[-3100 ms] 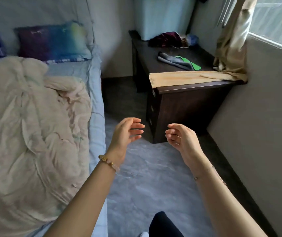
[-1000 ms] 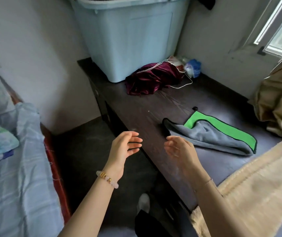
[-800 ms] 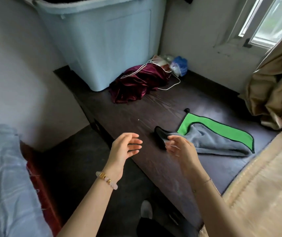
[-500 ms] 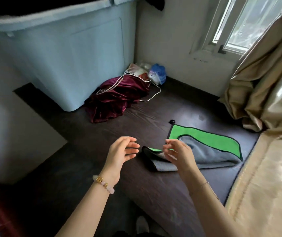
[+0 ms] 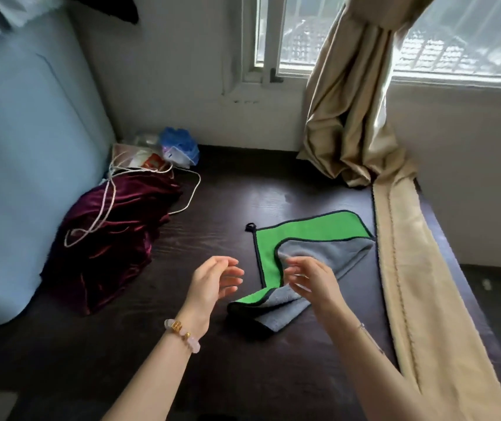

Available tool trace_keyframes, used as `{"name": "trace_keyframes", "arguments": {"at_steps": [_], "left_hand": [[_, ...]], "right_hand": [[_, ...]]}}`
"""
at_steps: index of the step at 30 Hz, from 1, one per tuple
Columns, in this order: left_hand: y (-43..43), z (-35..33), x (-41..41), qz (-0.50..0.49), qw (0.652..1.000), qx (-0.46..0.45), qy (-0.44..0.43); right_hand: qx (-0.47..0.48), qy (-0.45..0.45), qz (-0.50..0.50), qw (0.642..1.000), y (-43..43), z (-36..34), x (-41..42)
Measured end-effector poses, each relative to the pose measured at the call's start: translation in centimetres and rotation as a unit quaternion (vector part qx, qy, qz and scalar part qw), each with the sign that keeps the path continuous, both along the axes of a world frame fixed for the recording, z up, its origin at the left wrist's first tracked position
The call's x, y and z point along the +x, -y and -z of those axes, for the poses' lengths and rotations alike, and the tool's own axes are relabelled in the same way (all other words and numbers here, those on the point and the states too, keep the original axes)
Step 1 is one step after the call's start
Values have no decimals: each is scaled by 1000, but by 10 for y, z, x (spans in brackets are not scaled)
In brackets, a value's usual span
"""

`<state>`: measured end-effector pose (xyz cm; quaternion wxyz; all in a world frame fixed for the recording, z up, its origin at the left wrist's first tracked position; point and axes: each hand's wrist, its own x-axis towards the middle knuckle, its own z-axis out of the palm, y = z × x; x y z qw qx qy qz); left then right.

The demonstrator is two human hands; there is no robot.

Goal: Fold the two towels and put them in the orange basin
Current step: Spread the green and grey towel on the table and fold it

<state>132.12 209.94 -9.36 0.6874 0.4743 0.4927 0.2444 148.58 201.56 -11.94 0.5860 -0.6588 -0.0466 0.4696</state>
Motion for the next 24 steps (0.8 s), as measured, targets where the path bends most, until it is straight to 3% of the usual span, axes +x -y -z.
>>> {"name": "trace_keyframes", "arguments": {"at_steps": [8,18,21,24], "left_hand": [[-45,17,-18,100,995,-3,-13],[-59,39,0,168,985,-22,-23],[-62,43,13,199,979,-8,-41],[-68,50,29,237,966,60,-83]], "right_hand": [[-19,11,114,993,-10,7,-22],[-38,41,162,985,-5,16,-19],[-49,87,167,981,-6,17,-7],[-120,218,118,961,-6,27,13]]}}
